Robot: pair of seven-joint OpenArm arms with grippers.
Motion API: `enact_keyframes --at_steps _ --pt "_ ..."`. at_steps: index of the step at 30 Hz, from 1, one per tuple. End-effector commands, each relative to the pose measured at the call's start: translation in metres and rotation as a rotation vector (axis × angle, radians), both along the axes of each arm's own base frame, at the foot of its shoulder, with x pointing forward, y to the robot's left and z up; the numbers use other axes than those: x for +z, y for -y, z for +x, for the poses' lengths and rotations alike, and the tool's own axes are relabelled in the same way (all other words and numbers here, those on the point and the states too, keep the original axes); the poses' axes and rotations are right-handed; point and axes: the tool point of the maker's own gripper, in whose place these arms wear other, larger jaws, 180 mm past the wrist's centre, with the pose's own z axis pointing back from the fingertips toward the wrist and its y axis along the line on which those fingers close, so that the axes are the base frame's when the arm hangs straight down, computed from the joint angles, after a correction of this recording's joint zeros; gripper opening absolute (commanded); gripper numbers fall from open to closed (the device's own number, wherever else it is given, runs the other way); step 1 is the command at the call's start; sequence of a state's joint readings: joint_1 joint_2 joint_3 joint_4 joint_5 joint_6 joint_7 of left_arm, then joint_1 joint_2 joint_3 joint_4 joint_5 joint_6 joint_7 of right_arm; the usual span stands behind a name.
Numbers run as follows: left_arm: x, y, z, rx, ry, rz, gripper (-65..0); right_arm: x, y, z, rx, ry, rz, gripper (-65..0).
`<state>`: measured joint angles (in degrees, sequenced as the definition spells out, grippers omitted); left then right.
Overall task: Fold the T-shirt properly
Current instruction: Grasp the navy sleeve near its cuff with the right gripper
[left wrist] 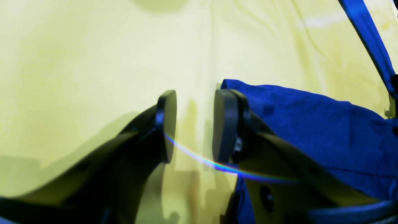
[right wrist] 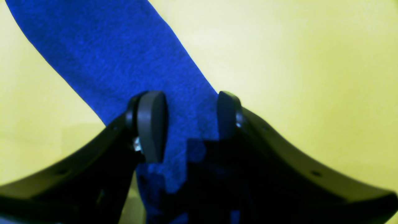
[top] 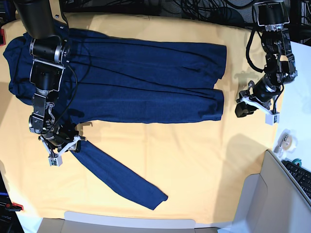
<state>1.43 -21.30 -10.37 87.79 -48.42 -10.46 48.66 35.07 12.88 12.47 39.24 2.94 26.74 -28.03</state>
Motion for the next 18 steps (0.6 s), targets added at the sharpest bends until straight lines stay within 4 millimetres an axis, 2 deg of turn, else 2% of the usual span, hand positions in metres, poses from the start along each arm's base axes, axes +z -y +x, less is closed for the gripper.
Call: enact_keyframes --at_steps 1,6,13,18 --pt "0.015 -0.003 0.01 -0.001 0.051 0.007 -44.8 0.021 0.011 0.013 -0.018 0.051 -0.012 -37.3" --pt "0.015 -0.003 0.01 -0.001 0.051 0.007 -44.8 0.026 0.012 0.015 -0.02 0.062 -0.014 -37.3" --pt "0.014 -0.003 0.008 -0.001 0.047 0.007 -44.8 0.047 0.012 0.03 -0.021 0.106 -0.012 -37.0" --pt "0.014 -0.003 0.008 -0.001 0.047 0.007 -44.8 0.055 0.012 0.036 -0.021 0.121 -0.011 -37.0"
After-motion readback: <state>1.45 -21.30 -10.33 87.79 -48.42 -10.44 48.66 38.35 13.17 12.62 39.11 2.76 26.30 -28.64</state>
